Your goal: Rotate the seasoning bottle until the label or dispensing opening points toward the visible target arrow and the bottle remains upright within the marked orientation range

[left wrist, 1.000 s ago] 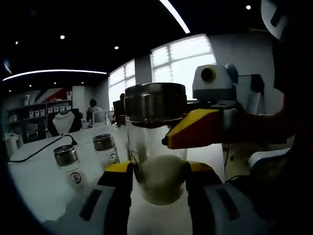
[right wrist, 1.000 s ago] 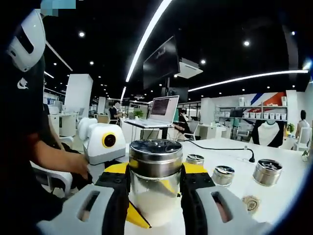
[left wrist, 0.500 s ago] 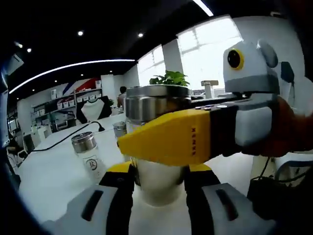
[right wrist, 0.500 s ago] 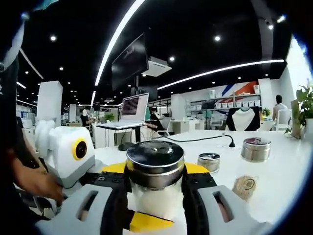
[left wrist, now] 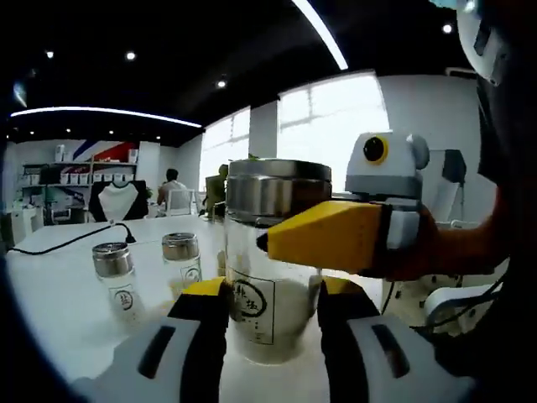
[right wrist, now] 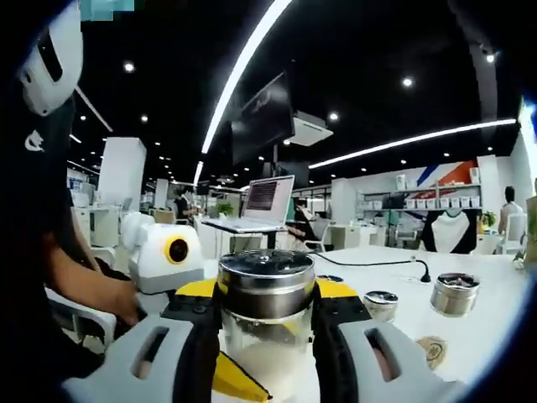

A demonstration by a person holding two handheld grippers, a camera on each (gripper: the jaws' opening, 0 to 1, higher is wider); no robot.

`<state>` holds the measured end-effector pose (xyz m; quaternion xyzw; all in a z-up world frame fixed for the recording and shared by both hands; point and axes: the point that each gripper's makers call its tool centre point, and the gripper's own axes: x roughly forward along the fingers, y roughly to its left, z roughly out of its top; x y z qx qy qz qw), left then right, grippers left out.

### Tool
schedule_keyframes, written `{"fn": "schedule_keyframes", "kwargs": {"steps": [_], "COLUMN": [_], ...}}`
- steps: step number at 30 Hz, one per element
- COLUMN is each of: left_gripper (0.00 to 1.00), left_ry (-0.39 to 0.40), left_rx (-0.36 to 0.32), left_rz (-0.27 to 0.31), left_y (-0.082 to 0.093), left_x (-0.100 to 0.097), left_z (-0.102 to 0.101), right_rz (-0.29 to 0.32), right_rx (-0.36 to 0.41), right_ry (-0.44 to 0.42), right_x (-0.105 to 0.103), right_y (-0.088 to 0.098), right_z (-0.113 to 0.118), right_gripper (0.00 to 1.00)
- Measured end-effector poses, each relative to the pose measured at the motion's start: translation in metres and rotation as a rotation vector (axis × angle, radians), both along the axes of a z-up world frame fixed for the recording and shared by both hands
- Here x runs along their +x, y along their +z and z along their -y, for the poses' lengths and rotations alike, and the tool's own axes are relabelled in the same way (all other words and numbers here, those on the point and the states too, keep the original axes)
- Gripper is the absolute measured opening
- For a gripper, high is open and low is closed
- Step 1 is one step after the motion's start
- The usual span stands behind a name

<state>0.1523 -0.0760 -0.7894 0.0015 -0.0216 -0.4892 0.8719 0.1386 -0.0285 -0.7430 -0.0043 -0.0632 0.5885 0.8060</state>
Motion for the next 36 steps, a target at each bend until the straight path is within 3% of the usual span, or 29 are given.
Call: {"fn": "schedule_keyframes", "kwargs": {"steps": [1,4,5,9,13,16,18,21,22,24,27,28,33,36], "left_gripper": [0.45,0.45,0.45,0.44,0.44,0.44,0.44,0.44,0.44,0.44,0.44,0.44,0.43,0.44], "left_ry": [-0.016,-0.023,0.007,0.115,0.272,0.372,0.431,0.452,0.455,0.420,0.335,0.286,0.115,0.044], "left_rx": [0.005,0.017,0.047,0.069,0.153,0.216,0.239,0.244,0.267,0.220,0.121,0.102,0.057,0.056], "left_rz": [0.015,0.029,0.027,-0.024,0.005,0.017,0.015,0.000,-0.002,0.008,0.017,0.028,0.009,0.032], "left_y": [0.002,0.004,-0.002,-0.012,-0.019,-0.023,-0.025,-0.031,-0.035,-0.032,-0.022,-0.019,-0.014,-0.008], "left_x": [-0.001,-0.001,0.007,0.020,0.031,0.038,0.041,0.041,0.041,0.039,0.031,0.027,0.017,0.013], "left_z": [0.002,0.005,-0.001,0.001,-0.002,-0.008,-0.012,-0.009,-0.009,-0.007,-0.004,-0.002,0.003,0.005], "right_rz": [-0.027,-0.025,-0.025,0.004,-0.051,-0.027,-0.048,-0.094,-0.092,-0.080,-0.116,-0.087,-0.103,-0.156], "right_rx": [0.019,0.018,-0.008,-0.058,-0.048,-0.087,-0.093,-0.077,-0.084,-0.079,-0.054,-0.058,-0.040,0.003], "right_ry": [0.044,0.048,0.032,-0.098,-0.214,-0.305,-0.359,-0.426,-0.411,-0.375,-0.281,-0.258,-0.132,-0.041], "right_x": [-0.005,-0.003,-0.001,0.013,0.025,0.032,0.035,0.038,0.037,0.037,0.033,0.031,0.022,0.020], "right_y": [0.004,0.005,0.002,-0.008,-0.014,-0.020,-0.025,-0.033,-0.035,-0.034,-0.027,-0.024,-0.019,-0.014], "right_z": [0.001,0.003,0.002,0.001,0.002,0.007,0.009,0.012,0.011,0.012,0.013,0.013,0.015,0.018], "right_gripper": [0.40,0.40,0.40,0.41,0.42,0.41,0.41,0.40,0.39,0.39,0.38,0.38,0.38,0.38]}}
